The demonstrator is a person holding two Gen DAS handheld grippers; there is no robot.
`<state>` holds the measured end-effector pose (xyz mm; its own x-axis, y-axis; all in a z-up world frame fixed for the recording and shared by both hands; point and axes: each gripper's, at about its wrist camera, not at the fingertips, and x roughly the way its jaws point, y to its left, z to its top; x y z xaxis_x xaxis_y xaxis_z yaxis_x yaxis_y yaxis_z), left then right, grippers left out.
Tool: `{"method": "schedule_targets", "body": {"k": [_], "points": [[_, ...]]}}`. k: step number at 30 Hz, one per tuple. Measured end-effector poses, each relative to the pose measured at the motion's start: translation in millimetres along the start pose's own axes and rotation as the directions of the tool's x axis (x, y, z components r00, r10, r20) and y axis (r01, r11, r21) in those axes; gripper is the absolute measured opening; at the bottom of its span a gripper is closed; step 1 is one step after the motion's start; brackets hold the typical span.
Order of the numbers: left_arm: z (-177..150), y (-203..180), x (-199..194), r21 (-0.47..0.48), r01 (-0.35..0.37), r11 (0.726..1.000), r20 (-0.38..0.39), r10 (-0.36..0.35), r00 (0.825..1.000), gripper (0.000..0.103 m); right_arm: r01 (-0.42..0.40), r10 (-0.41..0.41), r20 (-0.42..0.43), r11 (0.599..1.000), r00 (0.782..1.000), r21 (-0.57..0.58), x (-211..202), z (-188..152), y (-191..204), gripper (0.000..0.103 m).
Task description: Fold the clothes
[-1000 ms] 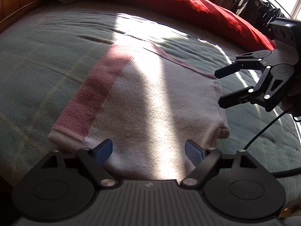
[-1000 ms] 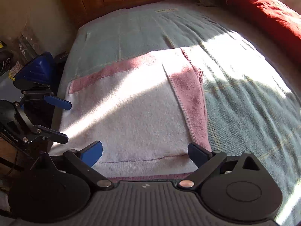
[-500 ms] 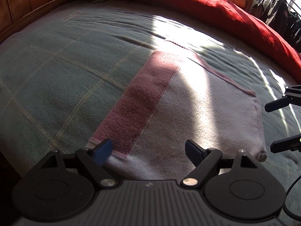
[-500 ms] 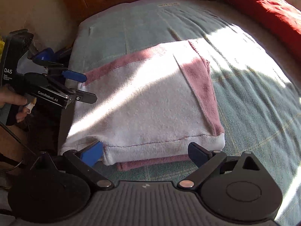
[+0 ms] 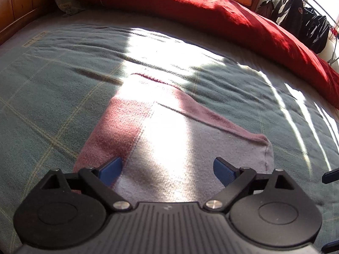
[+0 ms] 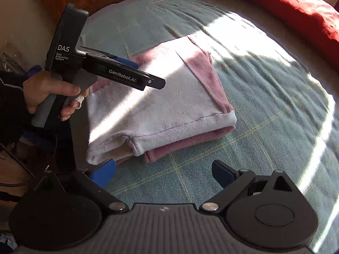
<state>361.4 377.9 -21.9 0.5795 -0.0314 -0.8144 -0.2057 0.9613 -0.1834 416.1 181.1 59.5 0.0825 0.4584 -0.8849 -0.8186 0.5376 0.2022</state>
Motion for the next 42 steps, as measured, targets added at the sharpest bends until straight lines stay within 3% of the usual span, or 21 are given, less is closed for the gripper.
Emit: {"method": "schedule_targets", "body": {"k": [7,11,16,19,23,24,28,31,36,39,42], "points": [[13.3,-16.6,-25.3,0.016,-0.016,1.0,-0.014,0.016,1.0,0.097,0.059,-0.06,0.016,0.996,0.998,0.067,-25.3,-17.8,-7.8,0.099],[13.6,-39.1,-56.4,0.054,-0.048,0.997,0.009,0.048,0.999,0.097,0.091,-0.092,0.007,0.991,0.996,0.097,-34.9,-28.3,-8.3,0.099],[5.3,-63.1,-105.2,0.017,-0.104,0.994,-0.001,0.104,0.995,0.097,0.094,-0.096,0.012,0.99,0.995,0.106,-48.5,-35.0,-2.2,0.1],[-2.5,-78.8,-134.6,0.002,-0.204,0.979,0.001,0.204,0.979,0.097,0.1,-0.102,0.019,0.991,0.995,0.084,-59.4,-36.6,4.2,0.1],[-17.0,-104.9,-184.3,0.005,-0.351,0.936,0.105,0.349,0.931,0.101,0.105,-0.107,0.05,0.994,0.993,0.038,-82.0,-39.7,13.9,0.101],[-19.9,-110.2,-194.9,0.0,-0.356,0.934,0.117,0.354,0.928,0.102,0.1,-0.102,0.062,0.995,0.993,0.03,-88.7,-41.3,16.4,0.103],[-29.8,-125.8,-220.3,-0.032,-0.304,0.952,0.085,0.305,0.948,0.102,0.069,-0.068,0.093,0.998,0.993,-0.004,-112.8,-48.0,27.0,0.103],[-40.7,-137.1,-234.7,-0.079,-0.328,0.941,0.071,0.334,0.94,0.102,0.061,-0.057,0.106,0.997,0.993,-0.035,-126.9,-54.3,36.8,0.103],[-51.1,-150.1,-258.8,-0.156,-0.29,0.944,0.104,0.308,0.946,0.102,0.043,-0.037,0.121,0.998,0.992,-0.047,-145.6,-63.3,47.6,0.103],[-51.7,-154.8,-272.6,-0.196,-0.286,0.938,0.138,0.315,0.939,0.102,0.04,-0.032,0.138,0.997,0.99,-0.059,-156.4,-67.4,51.9,0.103],[-53.0,-152.0,-277.8,-0.234,-0.329,0.915,0.147,0.368,0.918,0.102,0.043,-0.032,0.152,0.997,0.988,-0.07,-164.6,-69.9,55.5,0.103]]}}
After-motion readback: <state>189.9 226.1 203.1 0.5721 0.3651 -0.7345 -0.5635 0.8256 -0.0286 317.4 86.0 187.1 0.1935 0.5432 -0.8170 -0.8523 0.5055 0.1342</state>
